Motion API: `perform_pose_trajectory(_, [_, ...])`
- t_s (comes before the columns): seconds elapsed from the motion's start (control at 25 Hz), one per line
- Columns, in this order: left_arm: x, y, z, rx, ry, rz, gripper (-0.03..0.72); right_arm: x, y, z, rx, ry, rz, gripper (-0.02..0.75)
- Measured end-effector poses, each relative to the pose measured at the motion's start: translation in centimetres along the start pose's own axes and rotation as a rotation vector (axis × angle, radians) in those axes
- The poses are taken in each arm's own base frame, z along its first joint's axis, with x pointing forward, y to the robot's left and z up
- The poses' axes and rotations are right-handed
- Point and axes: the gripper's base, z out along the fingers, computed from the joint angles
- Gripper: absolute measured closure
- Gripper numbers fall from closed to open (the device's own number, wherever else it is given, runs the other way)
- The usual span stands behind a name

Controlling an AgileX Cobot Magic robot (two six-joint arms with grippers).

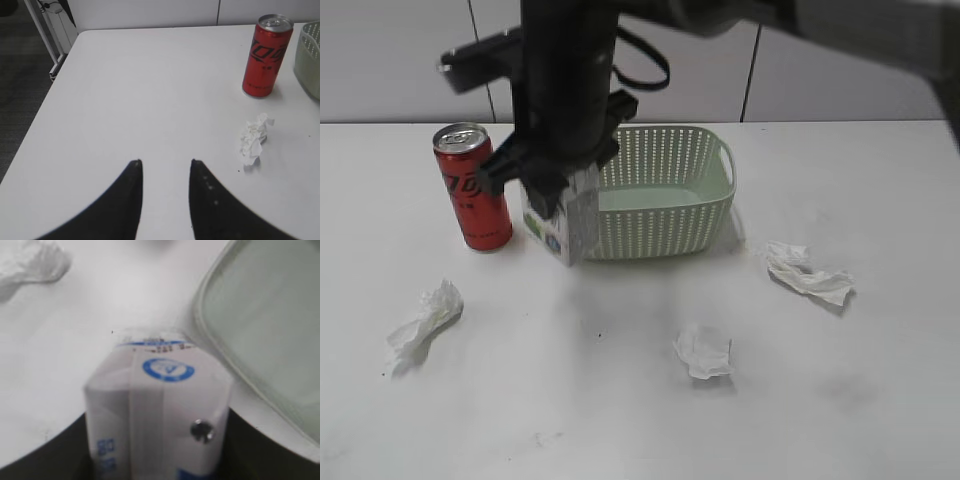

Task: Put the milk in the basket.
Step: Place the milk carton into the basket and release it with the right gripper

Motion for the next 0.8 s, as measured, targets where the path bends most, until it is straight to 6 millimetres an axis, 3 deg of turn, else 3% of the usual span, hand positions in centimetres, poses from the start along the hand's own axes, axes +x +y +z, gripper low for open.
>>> perform_pose_trajectory(0.16, [0.0, 0.0, 0.0, 0.000, 0.000, 0.001, 0.450, -0.2, -3.1, -5.0, 0.053, -0.107, 0.048, 0.393])
perform_pose_trajectory(0.32, [0.0, 0.0, 0.0, 0.000, 0.000, 0.000, 0.450, 0.4, -7.9, -6.0, 0.108, -0.129, 0.134, 0.393])
perform_pose_trajectory(0.4, [0.0, 0.0, 0.0, 0.000, 0.000, 0.000, 0.450, 0.6, -10.3, -5.6, 0.138, -0.136, 0.174, 0.393])
perform_pose_trajectory(0.52, [0.0, 0.0, 0.0, 0.000, 0.000, 0.000, 0.450, 0.6, -12.3, -4.3, 0.156, -0.156, 0.203, 0.393])
perform_pose_trajectory(0.6, [0.0, 0.0, 0.0, 0.000, 0.000, 0.000, 0.450, 0.4, -12.8, -2.9, 0.161, -0.160, 0.198, 0.393])
perform_pose_trajectory(0.8, [0.0, 0.0, 0.0, 0.000, 0.000, 0.000, 0.450, 0.0, -13.2, 2.8, 0.161, -0.132, 0.181, 0.393])
